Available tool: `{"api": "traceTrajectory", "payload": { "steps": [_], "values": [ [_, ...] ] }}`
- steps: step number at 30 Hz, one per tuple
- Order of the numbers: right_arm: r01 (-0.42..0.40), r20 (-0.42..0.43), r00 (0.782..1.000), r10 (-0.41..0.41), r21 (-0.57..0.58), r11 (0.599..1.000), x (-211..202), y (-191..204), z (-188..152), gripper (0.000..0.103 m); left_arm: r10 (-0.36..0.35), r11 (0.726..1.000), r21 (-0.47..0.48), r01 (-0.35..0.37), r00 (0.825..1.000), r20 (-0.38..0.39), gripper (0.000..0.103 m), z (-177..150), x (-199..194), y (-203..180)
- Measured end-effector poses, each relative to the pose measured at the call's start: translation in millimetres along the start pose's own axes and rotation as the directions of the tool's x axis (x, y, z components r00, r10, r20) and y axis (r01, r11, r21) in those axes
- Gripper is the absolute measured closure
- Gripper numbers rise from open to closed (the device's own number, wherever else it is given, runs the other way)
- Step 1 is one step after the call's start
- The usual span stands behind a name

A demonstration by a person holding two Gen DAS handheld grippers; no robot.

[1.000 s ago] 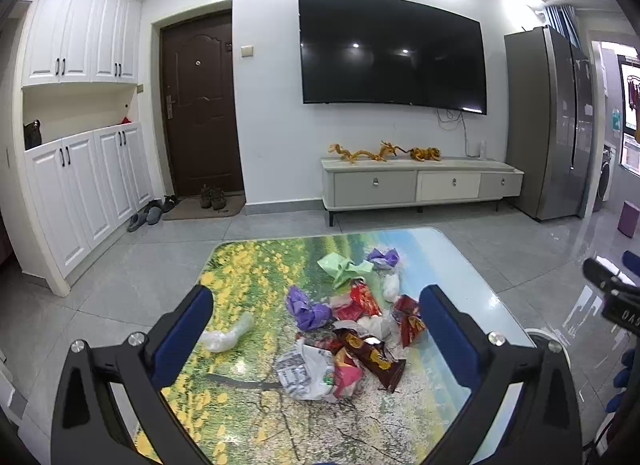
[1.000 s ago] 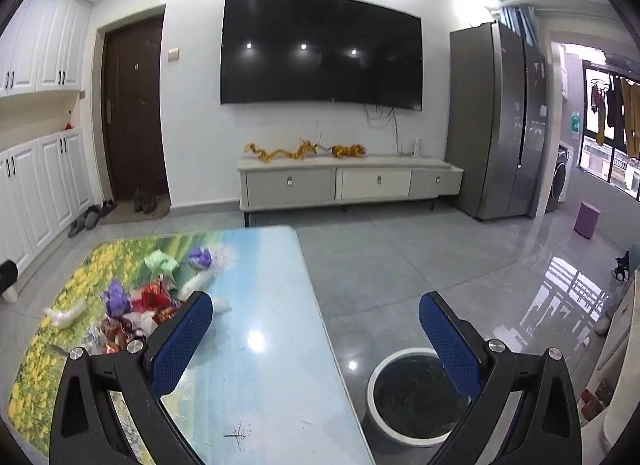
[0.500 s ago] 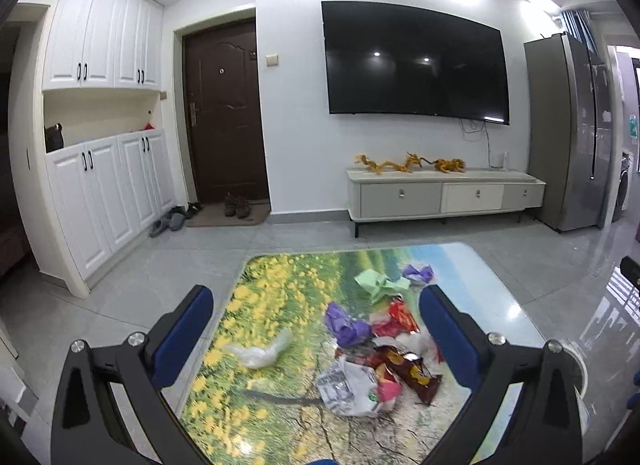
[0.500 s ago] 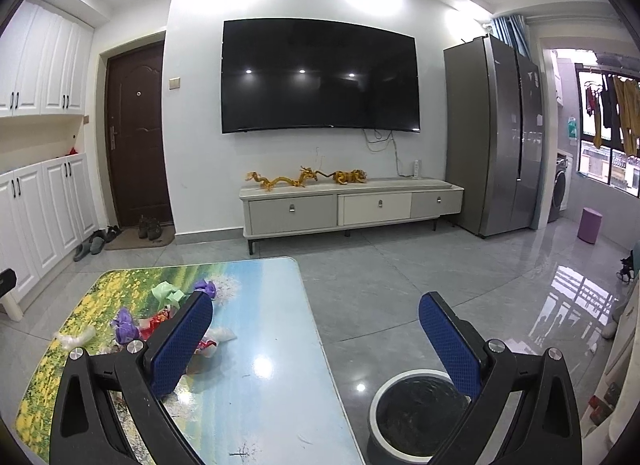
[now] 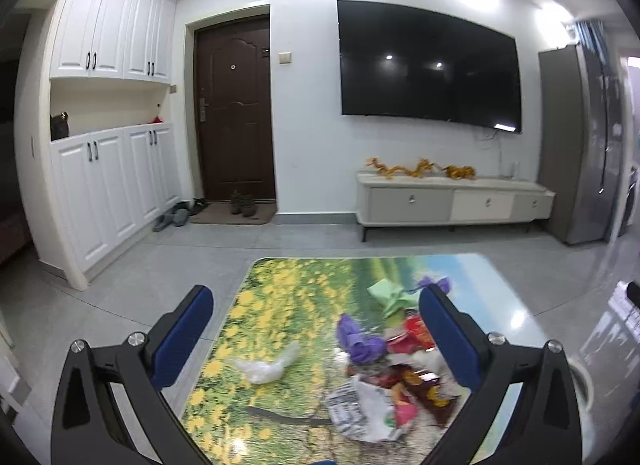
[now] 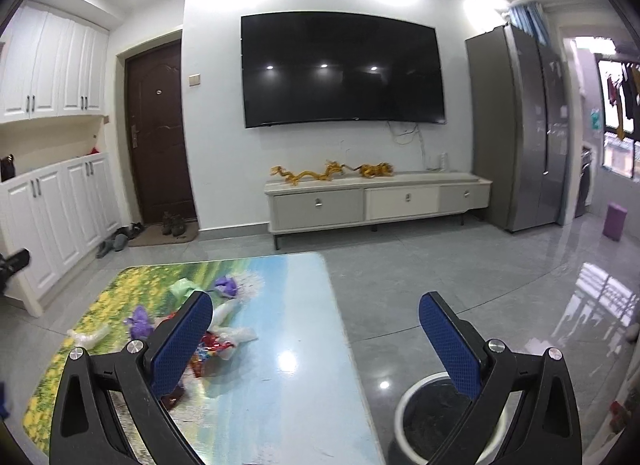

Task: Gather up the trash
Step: 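Move both tools toward the pile of trash on the table, then close the right tool on the red chip bag and lift it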

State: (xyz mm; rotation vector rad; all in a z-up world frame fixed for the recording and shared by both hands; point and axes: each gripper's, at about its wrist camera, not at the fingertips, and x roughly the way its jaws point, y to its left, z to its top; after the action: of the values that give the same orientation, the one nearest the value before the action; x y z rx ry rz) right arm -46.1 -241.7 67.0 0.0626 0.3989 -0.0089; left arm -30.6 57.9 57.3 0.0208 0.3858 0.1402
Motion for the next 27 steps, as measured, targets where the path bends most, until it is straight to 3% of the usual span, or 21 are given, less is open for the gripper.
{"api": "traceTrajectory", "payload": {
  "steps": [6, 15, 20, 27],
  "values": [
    [-0.107, -0.065, 0.992, 0.108, 0.012, 0.994, 23.8, 4.8, -7.2, 0.0, -0.028, 0.999, 0.027, 0.032, 0.993, -0.114, 0.0, -19.2, 28.4, -0.2],
    [-0.249, -0.232, 0.943, 0.238, -0.021, 0.968, 69.6, 34.9, -31.6, 0.0, -0.101, 0.991, 0.052, 0.123, 0.945, -0.31, 0.0, -64.6, 76.7, -7.6],
    [-0.346, -0.313, 0.895, 0.319, -0.032, 0.938, 91.5, 60.1, -43.3, 0.0, -0.177, 0.978, 0.034, 0.208, 0.898, -0.404, 0.001, -86.7, 95.6, -11.0],
    [-0.387, -0.386, 0.86, 0.334, -0.066, 0.92, 125.2, 88.5, -49.0, 0.011, -0.273, 0.951, -0.003, 0.31, 0.831, -0.485, 0.025, -108.4, 117.5, -13.0]
  ]
}}
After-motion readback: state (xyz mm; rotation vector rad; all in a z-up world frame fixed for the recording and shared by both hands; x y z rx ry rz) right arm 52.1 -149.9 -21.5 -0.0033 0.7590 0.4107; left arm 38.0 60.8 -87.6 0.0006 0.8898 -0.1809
